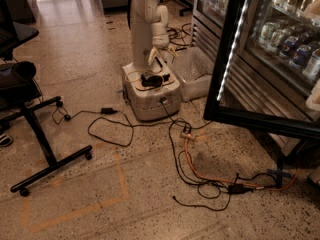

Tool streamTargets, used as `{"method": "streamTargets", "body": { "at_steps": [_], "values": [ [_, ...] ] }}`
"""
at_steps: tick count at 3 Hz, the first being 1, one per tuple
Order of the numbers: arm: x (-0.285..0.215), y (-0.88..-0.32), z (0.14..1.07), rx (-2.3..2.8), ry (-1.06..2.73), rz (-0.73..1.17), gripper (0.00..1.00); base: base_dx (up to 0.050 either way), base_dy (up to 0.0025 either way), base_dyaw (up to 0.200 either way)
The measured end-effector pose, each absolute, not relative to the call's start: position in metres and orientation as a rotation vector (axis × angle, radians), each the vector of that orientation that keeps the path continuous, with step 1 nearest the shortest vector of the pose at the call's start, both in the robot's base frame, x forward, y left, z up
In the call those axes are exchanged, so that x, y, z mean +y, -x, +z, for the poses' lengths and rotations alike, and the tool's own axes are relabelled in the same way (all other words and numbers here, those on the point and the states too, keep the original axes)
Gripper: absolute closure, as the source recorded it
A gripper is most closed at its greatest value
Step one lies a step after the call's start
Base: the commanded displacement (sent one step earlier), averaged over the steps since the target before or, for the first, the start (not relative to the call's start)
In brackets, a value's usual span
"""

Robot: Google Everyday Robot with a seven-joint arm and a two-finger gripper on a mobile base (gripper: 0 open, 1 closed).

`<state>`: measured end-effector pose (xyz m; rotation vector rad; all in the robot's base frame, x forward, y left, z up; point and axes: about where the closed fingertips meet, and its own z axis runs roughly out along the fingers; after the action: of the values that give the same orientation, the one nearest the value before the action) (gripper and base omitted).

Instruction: Close left fridge door

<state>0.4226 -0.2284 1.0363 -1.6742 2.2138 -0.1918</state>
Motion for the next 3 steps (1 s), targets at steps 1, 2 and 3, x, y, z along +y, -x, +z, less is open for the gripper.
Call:
{"method": "streamTargets", "body": {
  "at_steps": [1,2,3],
  "values": [
    [-0.189,-0.425,1.044,2.213,1.795,-0.326,0.00,0.000,0.00000,0.000],
    [-0.153,-0.417,1.060,2.080,1.923,-0.570,0.00,0.000,0.00000,0.000],
    [-0.153,-0.417,1.060,2.080,1.923,-0.570,0.00,0.000,0.00000,0.000]
  ]
}}
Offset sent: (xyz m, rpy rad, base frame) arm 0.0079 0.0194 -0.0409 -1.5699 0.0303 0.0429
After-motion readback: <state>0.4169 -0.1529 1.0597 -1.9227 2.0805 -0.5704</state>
